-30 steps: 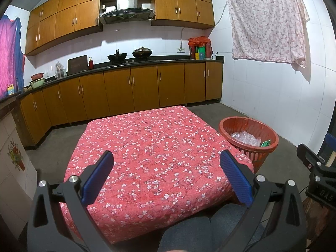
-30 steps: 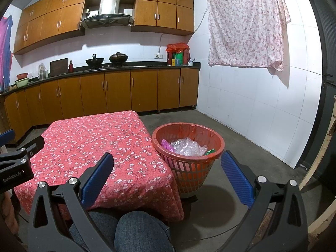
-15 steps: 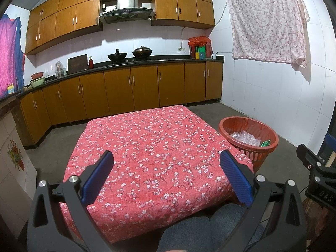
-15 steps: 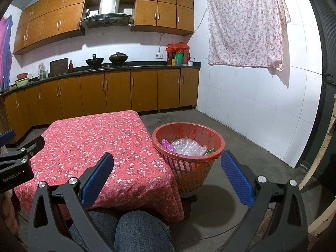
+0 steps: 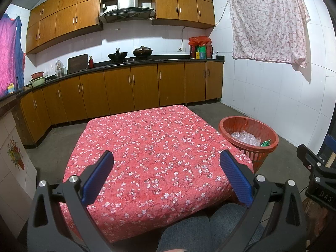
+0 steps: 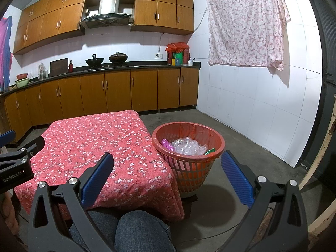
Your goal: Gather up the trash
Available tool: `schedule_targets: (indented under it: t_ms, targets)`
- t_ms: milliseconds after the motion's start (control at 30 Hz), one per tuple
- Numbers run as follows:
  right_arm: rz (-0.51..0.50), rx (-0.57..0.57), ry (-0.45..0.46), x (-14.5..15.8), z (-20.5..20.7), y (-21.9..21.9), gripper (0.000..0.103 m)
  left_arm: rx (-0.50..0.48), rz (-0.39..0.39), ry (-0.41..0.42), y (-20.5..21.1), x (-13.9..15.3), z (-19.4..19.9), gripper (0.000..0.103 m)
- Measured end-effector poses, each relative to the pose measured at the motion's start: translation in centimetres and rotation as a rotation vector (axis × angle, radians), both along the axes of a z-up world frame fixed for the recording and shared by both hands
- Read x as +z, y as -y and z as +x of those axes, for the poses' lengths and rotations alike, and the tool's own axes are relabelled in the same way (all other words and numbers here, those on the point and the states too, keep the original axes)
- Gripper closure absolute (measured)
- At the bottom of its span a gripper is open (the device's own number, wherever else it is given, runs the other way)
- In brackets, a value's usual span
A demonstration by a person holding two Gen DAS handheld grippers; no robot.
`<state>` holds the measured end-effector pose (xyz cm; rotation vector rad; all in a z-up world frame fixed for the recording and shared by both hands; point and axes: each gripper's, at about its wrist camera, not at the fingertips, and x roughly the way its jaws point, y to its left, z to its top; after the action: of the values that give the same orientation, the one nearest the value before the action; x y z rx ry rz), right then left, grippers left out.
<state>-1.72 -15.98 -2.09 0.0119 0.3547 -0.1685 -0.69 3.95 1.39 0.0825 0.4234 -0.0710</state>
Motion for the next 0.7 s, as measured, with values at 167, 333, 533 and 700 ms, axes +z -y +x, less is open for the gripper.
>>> schedule_targets:
  t_ms: [167,333,533,700]
  targets:
    - [0.000,0.000,-0.001,0.00,0.02,0.02,0.002,0.001,-0.001,0.000,-0.01,-0.02,0.01,0.004]
    - [0.000,0.000,-0.001,0.00,0.02,0.03,0.002,0.005,-0.003,-0.001,0.32,0.10,-0.15,0.004]
    - [0.000,0.000,-0.001,0.02,0.02,0.04,0.002,0.003,-0.001,-0.005,0.63,0.07,-0.25,0.004]
    - [0.001,-0.001,-0.001,0.04,0.02,0.07,0.002,0.005,-0.002,-0.007,0.80,0.06,-0.29,0.004]
